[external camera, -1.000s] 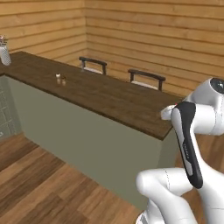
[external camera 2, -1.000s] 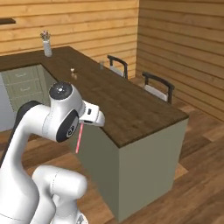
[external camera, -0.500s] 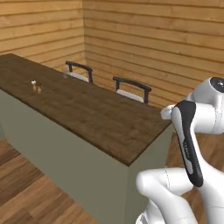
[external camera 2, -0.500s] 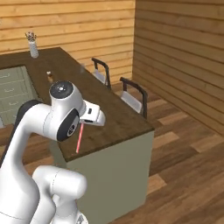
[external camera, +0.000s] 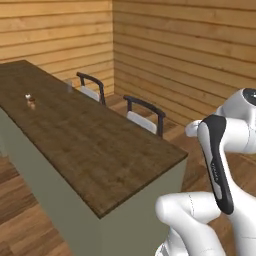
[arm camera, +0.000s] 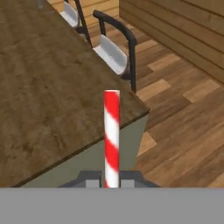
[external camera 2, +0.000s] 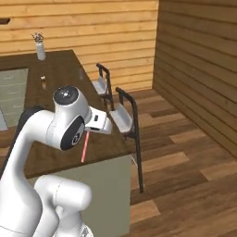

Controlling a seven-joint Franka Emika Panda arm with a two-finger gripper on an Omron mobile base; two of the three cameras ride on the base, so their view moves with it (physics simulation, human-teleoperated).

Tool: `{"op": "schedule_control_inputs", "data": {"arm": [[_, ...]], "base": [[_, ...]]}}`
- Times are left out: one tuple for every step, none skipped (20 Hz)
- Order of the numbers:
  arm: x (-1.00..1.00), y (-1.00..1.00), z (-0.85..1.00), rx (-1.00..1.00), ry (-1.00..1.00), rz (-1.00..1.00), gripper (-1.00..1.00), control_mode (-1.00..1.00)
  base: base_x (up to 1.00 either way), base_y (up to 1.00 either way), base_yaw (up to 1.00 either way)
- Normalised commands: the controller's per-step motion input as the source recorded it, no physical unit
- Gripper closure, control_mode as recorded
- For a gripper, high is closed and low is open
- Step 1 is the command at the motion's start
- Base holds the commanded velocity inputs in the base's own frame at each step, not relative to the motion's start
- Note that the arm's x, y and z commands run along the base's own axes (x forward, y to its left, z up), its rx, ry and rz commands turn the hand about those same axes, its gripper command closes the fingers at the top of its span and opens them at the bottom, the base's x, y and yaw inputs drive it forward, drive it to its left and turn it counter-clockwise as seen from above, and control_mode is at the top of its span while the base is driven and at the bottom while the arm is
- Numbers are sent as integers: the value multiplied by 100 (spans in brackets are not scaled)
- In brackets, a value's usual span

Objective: Take a straw from the drawer in front and place it inside the glass cup on the dining counter.

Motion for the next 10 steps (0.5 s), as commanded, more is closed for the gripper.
{"op": "schedule_control_inputs", "data": {"arm": [[0,0,0,0,0,0,100,100],[0,0,0,0,0,0,100,100],[0,0,0,0,0,0,100,100],[0,0,0,0,0,0,100,100],[0,0,0,0,0,0,100,100],[0,0,0,0,0,0,100,100],[0,0,0,0,0,0,100,100],[0,0,0,0,0,0,100,100],[0,0,0,0,0,0,100,100],[0,0,0,0,0,0,100,100]], "base": [[33,-100,35],[32,-100,36],[32,-100,36],[32,-100,37],[34,-100,37],[35,-100,37],[34,-100,37],[34,-100,37],[34,-100,37],[34,-100,38]]}}
